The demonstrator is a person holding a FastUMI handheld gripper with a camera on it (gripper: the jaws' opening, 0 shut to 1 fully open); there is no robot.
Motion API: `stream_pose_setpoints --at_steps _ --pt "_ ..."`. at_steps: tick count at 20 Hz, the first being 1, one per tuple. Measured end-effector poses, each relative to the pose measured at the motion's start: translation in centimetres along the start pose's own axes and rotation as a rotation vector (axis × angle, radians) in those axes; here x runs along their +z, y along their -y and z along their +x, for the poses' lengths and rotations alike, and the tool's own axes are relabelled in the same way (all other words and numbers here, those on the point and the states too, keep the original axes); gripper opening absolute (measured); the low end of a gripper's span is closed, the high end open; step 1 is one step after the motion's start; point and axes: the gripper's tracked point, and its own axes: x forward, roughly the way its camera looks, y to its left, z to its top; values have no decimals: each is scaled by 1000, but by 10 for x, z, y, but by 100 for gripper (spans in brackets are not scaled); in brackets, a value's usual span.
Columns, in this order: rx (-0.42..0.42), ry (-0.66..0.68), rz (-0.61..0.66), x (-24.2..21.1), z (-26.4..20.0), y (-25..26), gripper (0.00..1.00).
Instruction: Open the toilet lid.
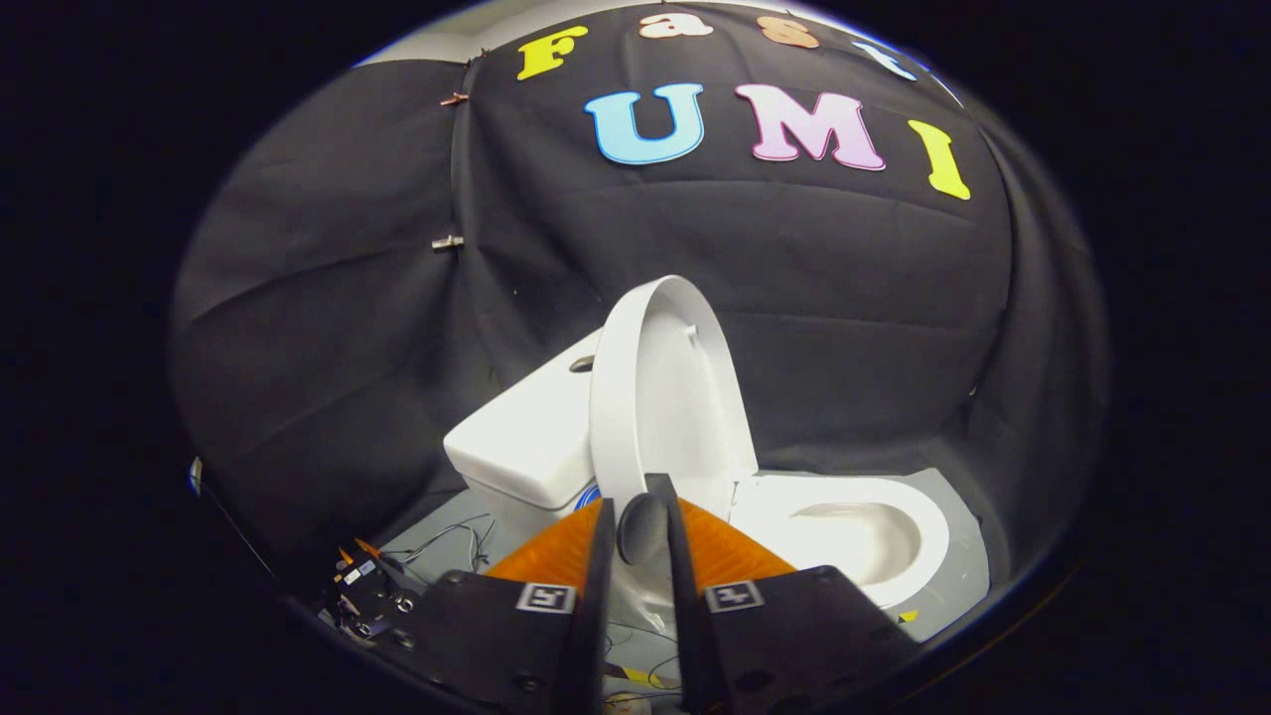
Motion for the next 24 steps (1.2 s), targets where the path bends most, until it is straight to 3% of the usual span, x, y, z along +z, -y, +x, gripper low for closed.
stream_pose_setpoints --at_steps 3,13,24 --pt "9 46 -5 17 -16 -2 100" --pt "52 284 -35 112 -112 -2 99" --pt "-78 527 -98 189 -229 53 98"
